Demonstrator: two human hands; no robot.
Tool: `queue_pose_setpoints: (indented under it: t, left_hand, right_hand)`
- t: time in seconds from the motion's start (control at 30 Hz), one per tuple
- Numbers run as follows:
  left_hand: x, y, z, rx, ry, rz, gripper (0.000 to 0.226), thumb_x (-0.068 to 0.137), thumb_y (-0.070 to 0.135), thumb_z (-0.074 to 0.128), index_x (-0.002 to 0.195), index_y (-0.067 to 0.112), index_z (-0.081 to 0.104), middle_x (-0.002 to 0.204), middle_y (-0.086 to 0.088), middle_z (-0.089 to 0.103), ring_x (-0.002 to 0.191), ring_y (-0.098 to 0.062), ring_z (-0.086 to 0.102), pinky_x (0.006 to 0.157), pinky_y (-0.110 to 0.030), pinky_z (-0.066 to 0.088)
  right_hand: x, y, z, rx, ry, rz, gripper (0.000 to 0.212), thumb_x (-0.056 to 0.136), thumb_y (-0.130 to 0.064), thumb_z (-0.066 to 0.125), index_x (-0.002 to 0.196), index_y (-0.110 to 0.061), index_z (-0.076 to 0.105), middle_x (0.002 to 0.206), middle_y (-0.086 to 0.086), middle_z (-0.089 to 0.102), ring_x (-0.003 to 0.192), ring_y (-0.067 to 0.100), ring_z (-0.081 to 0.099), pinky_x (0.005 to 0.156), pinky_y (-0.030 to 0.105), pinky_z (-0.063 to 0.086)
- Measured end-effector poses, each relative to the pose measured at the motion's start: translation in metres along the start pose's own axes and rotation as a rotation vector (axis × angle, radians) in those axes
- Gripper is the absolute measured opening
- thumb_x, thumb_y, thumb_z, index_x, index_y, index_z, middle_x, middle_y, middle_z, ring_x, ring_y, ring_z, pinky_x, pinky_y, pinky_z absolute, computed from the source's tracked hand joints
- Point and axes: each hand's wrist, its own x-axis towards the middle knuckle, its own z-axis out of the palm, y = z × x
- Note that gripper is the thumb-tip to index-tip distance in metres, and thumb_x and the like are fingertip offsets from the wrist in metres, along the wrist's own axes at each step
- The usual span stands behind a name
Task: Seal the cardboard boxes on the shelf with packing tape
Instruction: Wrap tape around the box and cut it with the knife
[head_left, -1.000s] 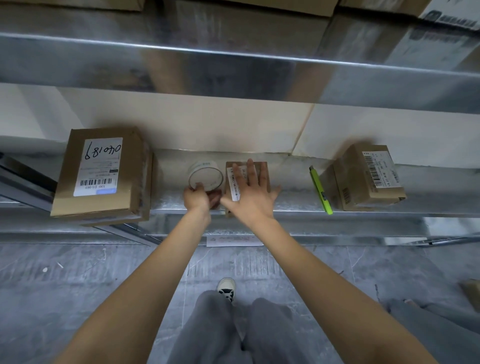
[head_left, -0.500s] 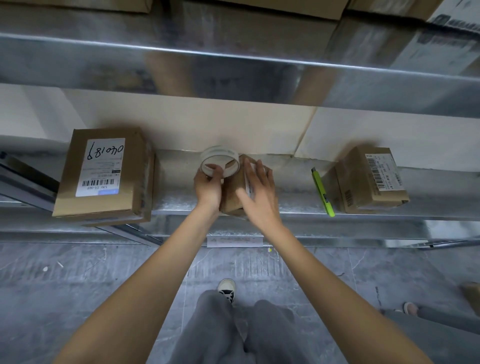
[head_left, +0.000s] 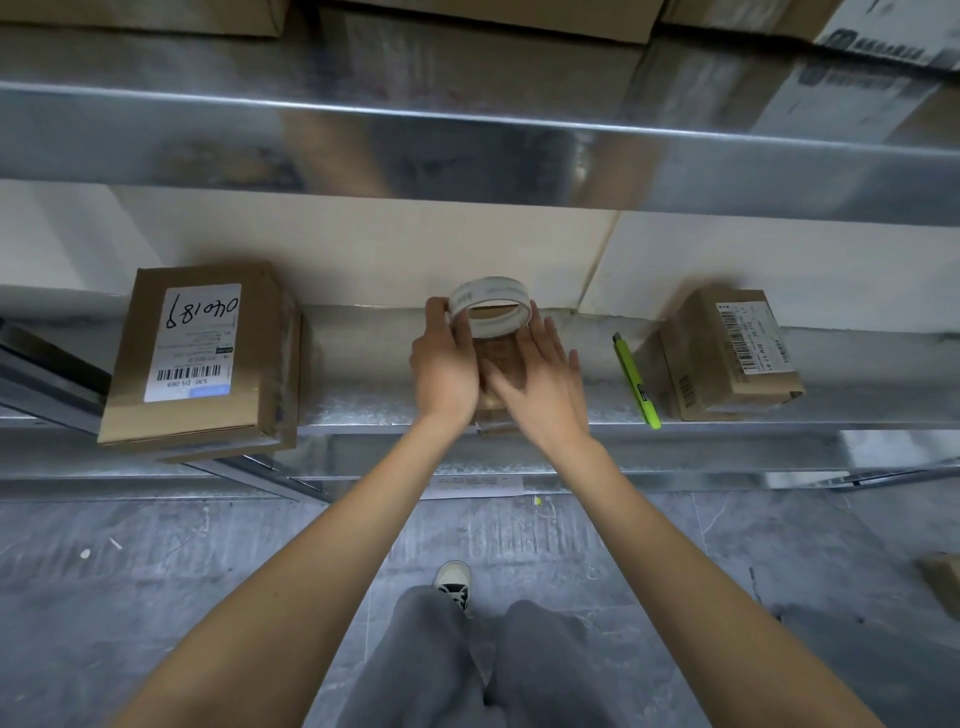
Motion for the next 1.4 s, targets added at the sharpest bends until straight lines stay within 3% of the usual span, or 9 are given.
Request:
queue_pose_setpoints:
  t: [0.23,0.43,0.6,0.7,0.8,0.9,1.0,1.2,1.4]
  left_hand:
    - [0.005,-0.003,-0.011,-0.04,-0.13,-0.01,0.013,0.087,0.028,0.031,0.096,0.037,0.033,0.096,-0.007,0.063,0.081,-0.035,0.068,0.07,-0.048,0.058]
    - [0.008,-0.005,-0.024,-0.073,-0.079,-0.059,0.014,0.102,0.013,0.032,0.101,0.012,0.046,0.104,-0.011,0.064,0.071,-0.029,0.071,0.066,-0.042,0.059]
    - [0.01,-0.015,-0.027,-0.093,-0.056,-0.11,0.017,0.103,0.01,0.03,0.106,0.009,0.047,0.103,-0.007,0.058,0.074,-0.034,0.069,0.061,-0.036,0.056]
    - [0.01,-0.011,-0.017,-0.245,-0.003,-0.227,0.013,0.103,0.011,0.034,0.104,0.01,0.047,0.092,0.001,0.058,0.07,-0.03,0.067,0.059,-0.035,0.06]
    - [0.008,-0.016,-0.005,-0.433,0.027,-0.391,0.009,0.098,0.016,0.049,0.103,0.011,0.055,0.103,-0.011,0.066,0.091,-0.035,0.067,0.078,-0.048,0.059]
    - [0.004,-0.018,0.004,-0.714,-0.022,-0.59,0.002,0.094,0.015,0.06,0.095,0.014,0.062,0.102,-0.013,0.069,0.094,-0.03,0.068,0.083,-0.044,0.057]
    - [0.003,-0.014,0.007,-0.795,-0.104,-0.715,0.012,0.094,0.021,0.063,0.1,0.011,0.064,0.096,-0.009,0.07,0.083,-0.018,0.068,0.081,-0.041,0.057]
    - [0.006,-0.017,0.003,-0.722,-0.086,-0.619,0.019,0.1,0.016,0.05,0.11,0.003,0.06,0.094,-0.013,0.068,0.074,-0.02,0.068,0.078,-0.042,0.057]
    - [0.005,-0.03,-0.003,-0.793,-0.165,-0.73,0.018,0.103,0.017,0.045,0.105,0.003,0.056,0.089,-0.012,0.069,0.072,-0.02,0.07,0.083,-0.041,0.055]
  right_hand:
    - [0.0,0.016,-0.01,-0.127,-0.012,-0.005,0.072,0.093,-0.063,0.04,0.153,-0.03,0.021,0.161,-0.012,0.011,0.15,0.017,0.006,0.117,0.057,0.011]
    - [0.0,0.011,-0.012,-0.167,0.001,-0.032,0.07,0.093,-0.061,0.038,0.152,-0.025,0.027,0.161,-0.01,0.015,0.149,0.017,0.009,0.118,0.054,0.01]
    - [-0.002,0.009,-0.014,-0.204,-0.019,-0.045,0.071,0.094,-0.061,0.038,0.152,-0.023,0.026,0.161,-0.009,0.015,0.149,0.017,0.009,0.116,0.059,0.013]
    - [-0.001,0.001,-0.018,-0.235,-0.109,0.028,0.09,0.086,-0.076,0.032,0.155,-0.021,0.014,0.163,-0.008,0.005,0.15,0.018,0.002,0.111,0.07,0.009]
    - [0.001,-0.018,-0.015,-0.249,-0.193,0.099,0.112,0.076,-0.083,0.04,0.154,-0.013,0.003,0.163,-0.003,-0.008,0.15,0.022,-0.004,0.108,0.072,0.01]
    - [-0.001,-0.025,-0.004,-0.092,-0.129,0.082,0.094,0.087,-0.052,0.055,0.154,-0.011,0.004,0.163,0.003,-0.007,0.143,0.032,0.022,0.105,0.054,0.038]
    - [-0.006,-0.023,0.0,-0.121,-0.081,0.0,0.072,0.094,-0.039,0.047,0.155,-0.023,0.013,0.162,0.012,-0.001,0.108,0.04,0.053,0.083,0.039,0.048]
    - [-0.007,-0.025,0.002,-0.155,-0.046,-0.009,0.062,0.095,-0.038,0.041,0.153,-0.031,0.02,0.163,0.003,0.002,0.099,0.038,0.053,0.077,0.038,0.048]
    - [-0.008,-0.026,0.001,-0.18,-0.044,0.005,0.059,0.096,-0.043,0.039,0.151,-0.045,0.017,0.163,-0.002,-0.001,0.099,0.034,0.049,0.069,0.034,0.045]
